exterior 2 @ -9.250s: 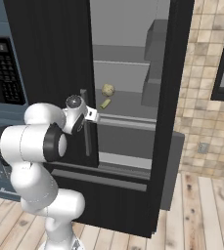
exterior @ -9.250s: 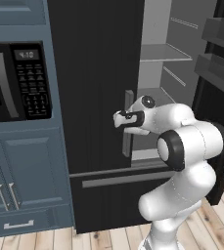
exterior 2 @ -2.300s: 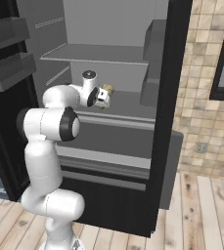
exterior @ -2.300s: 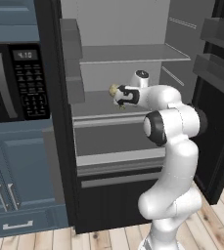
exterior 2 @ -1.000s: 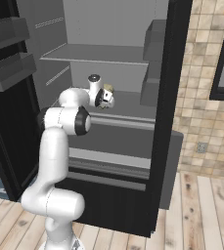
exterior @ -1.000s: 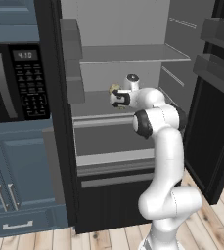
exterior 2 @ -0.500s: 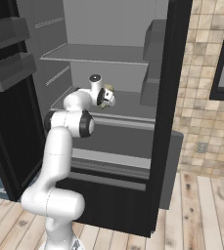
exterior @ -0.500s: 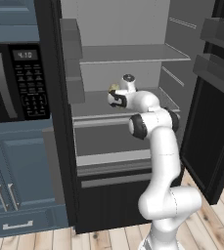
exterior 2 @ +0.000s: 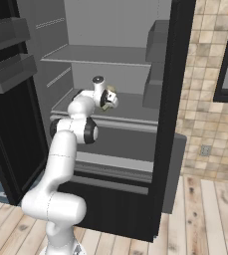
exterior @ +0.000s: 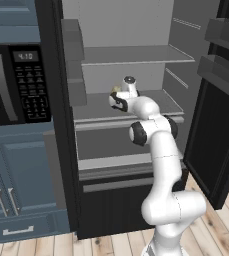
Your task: Retrieve the butter from the fridge and place it on a plate on the dining table. Then retrieve the butter knife by the fridge and place it near the plate.
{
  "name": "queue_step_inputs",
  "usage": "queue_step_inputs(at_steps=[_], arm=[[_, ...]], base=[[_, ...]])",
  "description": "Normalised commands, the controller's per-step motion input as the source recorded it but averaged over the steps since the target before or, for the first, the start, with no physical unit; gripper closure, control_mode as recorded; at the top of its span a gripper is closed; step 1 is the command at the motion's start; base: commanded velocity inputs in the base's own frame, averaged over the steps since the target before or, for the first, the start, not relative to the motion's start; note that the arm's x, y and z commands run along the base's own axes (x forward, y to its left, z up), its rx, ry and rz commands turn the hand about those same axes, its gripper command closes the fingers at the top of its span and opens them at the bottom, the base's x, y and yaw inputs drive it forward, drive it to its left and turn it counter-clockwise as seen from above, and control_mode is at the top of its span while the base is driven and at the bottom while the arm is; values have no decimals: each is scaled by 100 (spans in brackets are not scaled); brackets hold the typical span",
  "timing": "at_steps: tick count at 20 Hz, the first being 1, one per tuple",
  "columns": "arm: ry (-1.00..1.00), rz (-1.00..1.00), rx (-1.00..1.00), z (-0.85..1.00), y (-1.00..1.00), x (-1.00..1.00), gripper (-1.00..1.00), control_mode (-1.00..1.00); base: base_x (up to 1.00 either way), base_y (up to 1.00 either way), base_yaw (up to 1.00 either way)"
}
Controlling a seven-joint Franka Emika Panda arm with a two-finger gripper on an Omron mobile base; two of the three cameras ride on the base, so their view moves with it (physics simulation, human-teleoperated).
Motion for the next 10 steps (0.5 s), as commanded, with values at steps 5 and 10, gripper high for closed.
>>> queue_step_inputs(at_steps=[5,10], arm=[[3,0,0,-2,-1,2,100,-100],[2,-1,0,-2,-2,-2,100,-100]], base=[[0,0,0],[0,0,0]])
